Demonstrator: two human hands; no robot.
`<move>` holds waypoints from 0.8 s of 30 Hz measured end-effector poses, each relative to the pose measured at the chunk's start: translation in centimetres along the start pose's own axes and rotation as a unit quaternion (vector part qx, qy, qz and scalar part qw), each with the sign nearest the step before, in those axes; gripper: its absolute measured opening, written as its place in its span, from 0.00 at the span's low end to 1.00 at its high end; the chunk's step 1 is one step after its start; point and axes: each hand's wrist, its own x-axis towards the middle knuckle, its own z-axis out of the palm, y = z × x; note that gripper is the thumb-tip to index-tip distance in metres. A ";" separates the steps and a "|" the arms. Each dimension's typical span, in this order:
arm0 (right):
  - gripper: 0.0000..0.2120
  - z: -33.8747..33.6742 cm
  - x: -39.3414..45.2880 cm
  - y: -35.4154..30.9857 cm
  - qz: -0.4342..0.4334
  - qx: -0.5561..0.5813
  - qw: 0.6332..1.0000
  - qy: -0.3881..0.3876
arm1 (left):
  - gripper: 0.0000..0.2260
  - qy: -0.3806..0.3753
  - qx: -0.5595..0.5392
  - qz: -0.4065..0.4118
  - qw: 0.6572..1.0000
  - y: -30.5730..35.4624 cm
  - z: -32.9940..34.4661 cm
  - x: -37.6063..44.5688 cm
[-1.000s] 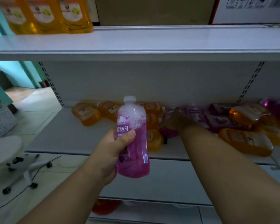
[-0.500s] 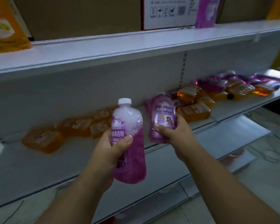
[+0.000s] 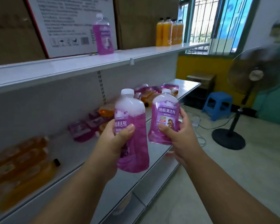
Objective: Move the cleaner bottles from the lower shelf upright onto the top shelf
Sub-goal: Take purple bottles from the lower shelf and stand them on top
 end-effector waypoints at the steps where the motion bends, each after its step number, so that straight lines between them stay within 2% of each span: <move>1: 0.49 -1.6 1.2 -1.4 -0.012 0.006 1.000 -0.002 | 0.40 -0.002 0.008 0.010 1.000 0.0 1.9 1.4; 7: 0.54 -8.8 9.0 -10.7 -0.065 -0.007 0.997 -0.049 | 0.41 0.013 0.076 0.050 0.996 2.1 12.2 9.8; 11: 0.45 -10.6 14.8 -15.2 -0.061 0.046 0.993 -0.086 | 0.42 0.096 0.119 0.084 0.985 4.9 16.0 15.0; 16: 0.34 -9.3 22.3 -17.9 -0.085 0.106 0.983 -0.127 | 0.31 0.163 0.181 0.129 0.961 8.9 16.5 22.1; 18: 0.36 -8.0 25.4 -18.8 -0.107 0.104 0.978 -0.149 | 0.26 0.177 0.181 0.161 0.954 10.7 15.6 25.9; 20: 0.43 -6.4 28.4 -19.5 -0.140 0.067 0.975 -0.158 | 0.31 0.188 0.200 0.195 0.942 12.4 14.7 29.6; 24: 0.42 -3.4 34.3 -20.5 -0.196 0.002 0.964 -0.181 | 0.36 0.181 0.265 0.264 0.910 14.7 12.7 35.9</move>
